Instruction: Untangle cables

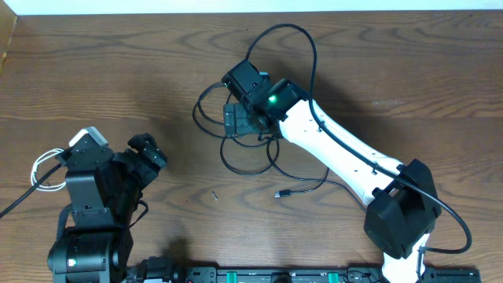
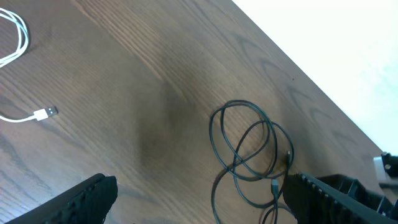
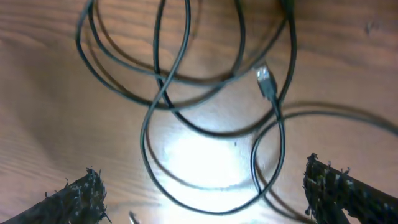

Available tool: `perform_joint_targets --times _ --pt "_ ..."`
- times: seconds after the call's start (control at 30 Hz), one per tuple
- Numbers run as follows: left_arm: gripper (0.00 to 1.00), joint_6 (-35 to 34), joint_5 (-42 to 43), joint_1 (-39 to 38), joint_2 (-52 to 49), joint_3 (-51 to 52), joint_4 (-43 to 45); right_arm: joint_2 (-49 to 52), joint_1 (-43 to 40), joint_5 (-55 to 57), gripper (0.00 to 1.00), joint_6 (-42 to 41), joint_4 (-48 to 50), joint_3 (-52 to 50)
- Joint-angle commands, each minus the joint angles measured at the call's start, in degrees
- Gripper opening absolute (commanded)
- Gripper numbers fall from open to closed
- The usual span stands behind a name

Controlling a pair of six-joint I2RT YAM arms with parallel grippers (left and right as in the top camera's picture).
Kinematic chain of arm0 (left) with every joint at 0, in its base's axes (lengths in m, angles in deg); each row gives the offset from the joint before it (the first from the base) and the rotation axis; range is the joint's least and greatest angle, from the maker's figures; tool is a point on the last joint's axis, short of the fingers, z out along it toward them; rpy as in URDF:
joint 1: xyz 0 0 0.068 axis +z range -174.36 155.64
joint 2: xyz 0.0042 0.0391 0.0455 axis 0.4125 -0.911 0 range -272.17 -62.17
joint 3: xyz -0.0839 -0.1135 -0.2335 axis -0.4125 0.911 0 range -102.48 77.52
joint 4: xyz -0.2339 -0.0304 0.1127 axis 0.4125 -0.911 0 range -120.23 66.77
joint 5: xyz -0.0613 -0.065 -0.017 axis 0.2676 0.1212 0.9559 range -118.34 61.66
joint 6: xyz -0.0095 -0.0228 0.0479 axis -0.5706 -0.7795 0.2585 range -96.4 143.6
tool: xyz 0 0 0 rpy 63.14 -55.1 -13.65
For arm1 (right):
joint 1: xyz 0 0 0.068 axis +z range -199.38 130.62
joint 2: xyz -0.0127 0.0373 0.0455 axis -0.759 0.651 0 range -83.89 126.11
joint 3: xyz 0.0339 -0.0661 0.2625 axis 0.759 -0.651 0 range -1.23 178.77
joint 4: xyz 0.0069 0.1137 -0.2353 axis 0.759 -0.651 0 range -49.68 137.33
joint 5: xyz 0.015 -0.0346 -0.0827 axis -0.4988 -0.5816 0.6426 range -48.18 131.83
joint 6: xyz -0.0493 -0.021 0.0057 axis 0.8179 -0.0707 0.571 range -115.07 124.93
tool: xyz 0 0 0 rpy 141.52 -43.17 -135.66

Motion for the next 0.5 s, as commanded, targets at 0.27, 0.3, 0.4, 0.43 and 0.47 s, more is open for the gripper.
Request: perform_joint_targets --times 0.27,0.3,0.4,0.43,0.47 --pt "0.91 1.22 -0.68 0.31 0.04 -0.63 0.0 0.48 6.25 -1.62 0.82 -30.56 -1.9 -7.23" --pt "0.91 1.22 -0.68 0.31 0.04 -0.63 0.0 0.48 6.62 -0.96 0.84 -34.86 -1.03 -8.9" --pt "0.91 1.22 -0.68 0.31 0.04 -0.63 0.0 0.48 7.04 -0.87 0.83 -42.71 4.44 -14.32" --pt "0.91 1.22 -0.68 0.31 0.04 -0.63 0.02 0.48 7.02 -0.37 0.82 -43.5 6.73 -15.93" --pt "0.91 1.22 -0.68 0.31 0.04 -0.63 0.0 0.52 6.97 0.28 0.81 -43.91 9.18 -17.59"
